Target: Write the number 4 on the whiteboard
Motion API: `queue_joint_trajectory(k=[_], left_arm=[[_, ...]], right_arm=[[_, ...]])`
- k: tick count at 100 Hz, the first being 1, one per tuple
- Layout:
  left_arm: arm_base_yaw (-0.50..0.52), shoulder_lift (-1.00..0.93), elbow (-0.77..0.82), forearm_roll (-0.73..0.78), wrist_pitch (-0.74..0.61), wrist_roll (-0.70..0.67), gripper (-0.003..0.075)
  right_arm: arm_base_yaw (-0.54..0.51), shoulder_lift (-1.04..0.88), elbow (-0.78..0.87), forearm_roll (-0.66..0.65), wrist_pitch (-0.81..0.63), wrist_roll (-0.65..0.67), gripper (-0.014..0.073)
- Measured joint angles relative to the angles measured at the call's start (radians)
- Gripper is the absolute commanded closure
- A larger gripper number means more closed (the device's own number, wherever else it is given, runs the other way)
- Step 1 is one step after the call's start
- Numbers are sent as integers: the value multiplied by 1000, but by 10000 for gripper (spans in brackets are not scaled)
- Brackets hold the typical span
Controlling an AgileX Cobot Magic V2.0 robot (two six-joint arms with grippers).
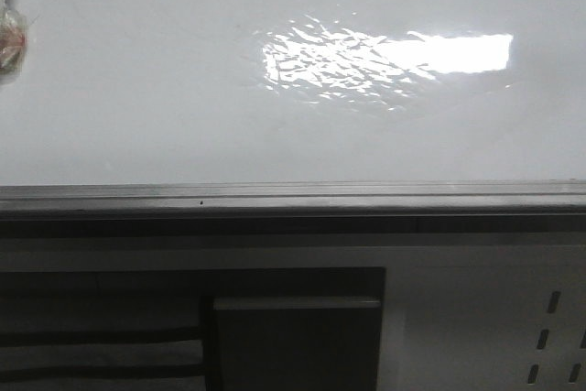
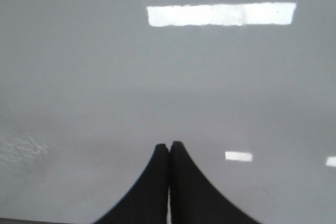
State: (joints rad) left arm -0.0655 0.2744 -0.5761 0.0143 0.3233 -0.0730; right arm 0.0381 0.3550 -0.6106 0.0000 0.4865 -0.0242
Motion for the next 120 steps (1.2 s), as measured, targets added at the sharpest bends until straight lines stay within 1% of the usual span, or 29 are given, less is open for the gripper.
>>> queue_joint_trajectory(k=[17,54,61,64,68,73,76,77,78,80,81,86,90,95,120], left_arm=[[0,16,-4,0,3,2,741],[0,16,-4,0,5,2,740],[0,16,-4,0,5,2,734],[0,16,-4,0,5,2,712],[0,16,-4,0,5,2,668],[0,16,-4,0,5,2,575],[1,16,-4,2,5,2,493],[1,16,-4,2,5,2,476],[1,16,-4,2,5,2,442],[1,16,-4,2,5,2,409],[1,16,-4,4,5,2,377],[1,16,-4,4,5,2,284],[1,16,-4,4,5,2,238],[1,16,-4,4,5,2,221],[1,16,-4,6,7,2,230]], right_arm=[[0,43,-4,0,5,0,666],[0,45,-4,0,14,0,665],[0,45,-4,0,14,0,631],[0,45,-4,0,14,0,597],[0,45,-4,0,14,0,524],[0,45,-4,0,11,0,416],[0,45,-4,0,7,0,337],[0,45,-4,0,4,0,322],[0,45,-4,0,4,0,307],[0,45,-4,0,1,0,267],[0,45,-4,0,-1,0,243],[0,45,-4,0,-3,0,181],[0,45,-4,0,-5,0,154],[0,45,-4,0,-11,0,153],[0,46,-4,0,-13,0,156]])
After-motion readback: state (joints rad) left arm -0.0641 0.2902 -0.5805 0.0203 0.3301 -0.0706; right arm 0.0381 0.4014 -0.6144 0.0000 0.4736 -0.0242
